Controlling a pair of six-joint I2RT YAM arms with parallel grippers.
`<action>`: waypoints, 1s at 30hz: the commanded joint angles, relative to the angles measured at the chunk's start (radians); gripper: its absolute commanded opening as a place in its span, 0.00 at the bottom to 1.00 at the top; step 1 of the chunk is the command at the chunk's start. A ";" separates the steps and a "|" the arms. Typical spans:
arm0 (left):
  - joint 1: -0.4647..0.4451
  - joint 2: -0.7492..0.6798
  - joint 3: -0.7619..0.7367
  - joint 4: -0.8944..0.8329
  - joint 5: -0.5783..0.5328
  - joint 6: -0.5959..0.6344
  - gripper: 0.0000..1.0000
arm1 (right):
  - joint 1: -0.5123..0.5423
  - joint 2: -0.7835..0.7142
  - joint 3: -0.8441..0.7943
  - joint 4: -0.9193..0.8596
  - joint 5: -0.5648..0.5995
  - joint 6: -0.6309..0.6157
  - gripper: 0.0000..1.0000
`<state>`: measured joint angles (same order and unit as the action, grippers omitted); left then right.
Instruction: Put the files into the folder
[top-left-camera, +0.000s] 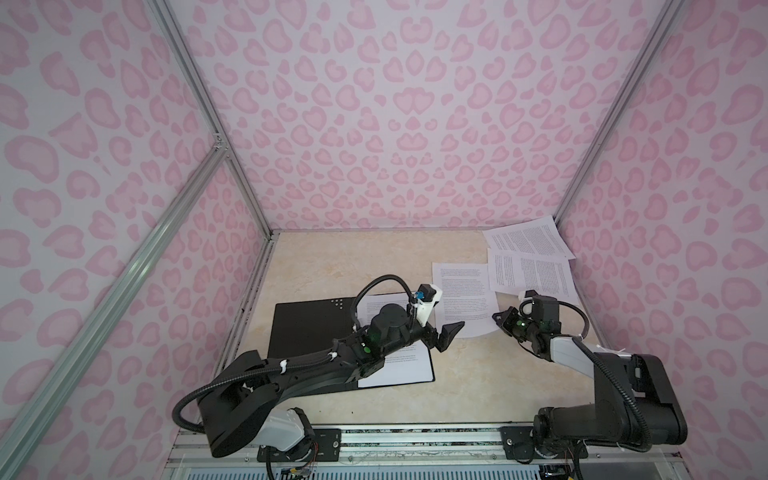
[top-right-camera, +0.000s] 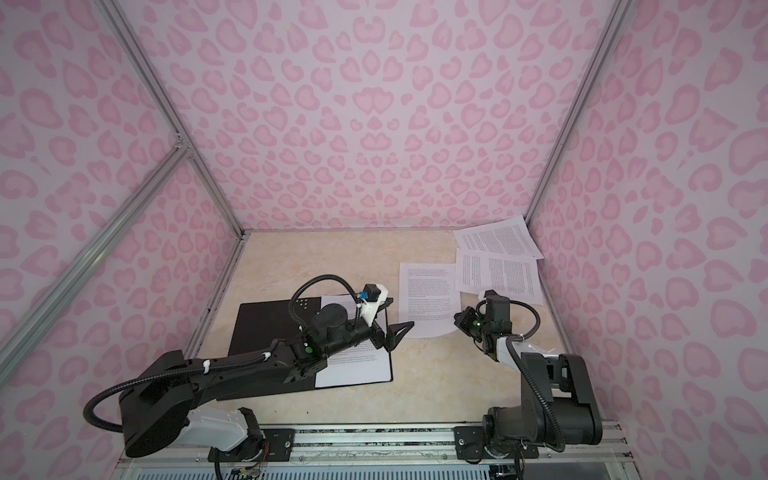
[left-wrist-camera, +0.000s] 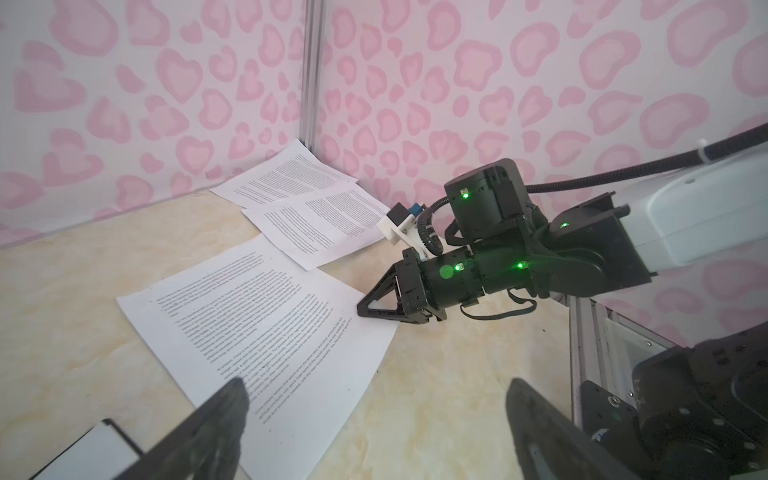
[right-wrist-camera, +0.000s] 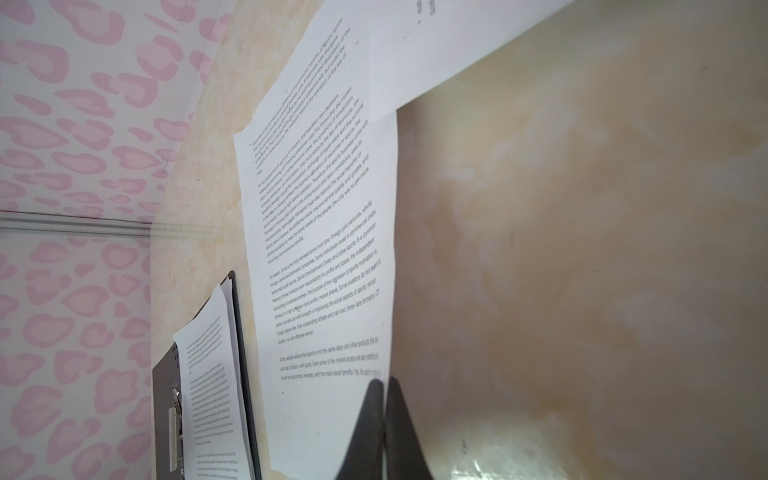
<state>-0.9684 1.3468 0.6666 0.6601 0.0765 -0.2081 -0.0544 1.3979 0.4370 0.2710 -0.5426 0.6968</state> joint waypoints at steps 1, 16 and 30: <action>0.000 -0.145 -0.125 0.168 -0.129 0.006 0.98 | 0.001 -0.009 -0.010 0.029 -0.008 0.007 0.00; 0.008 -1.082 -0.463 -0.748 -0.814 -0.242 0.98 | 0.122 -0.274 -0.014 -0.061 0.064 0.033 0.00; 0.000 -1.299 -0.485 -0.875 -0.906 -0.309 0.97 | 0.398 -0.310 0.385 -0.252 0.258 0.086 0.00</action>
<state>-0.9668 0.0216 0.1623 -0.2096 -0.8097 -0.5068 0.3077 1.0412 0.7662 0.0429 -0.3153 0.7593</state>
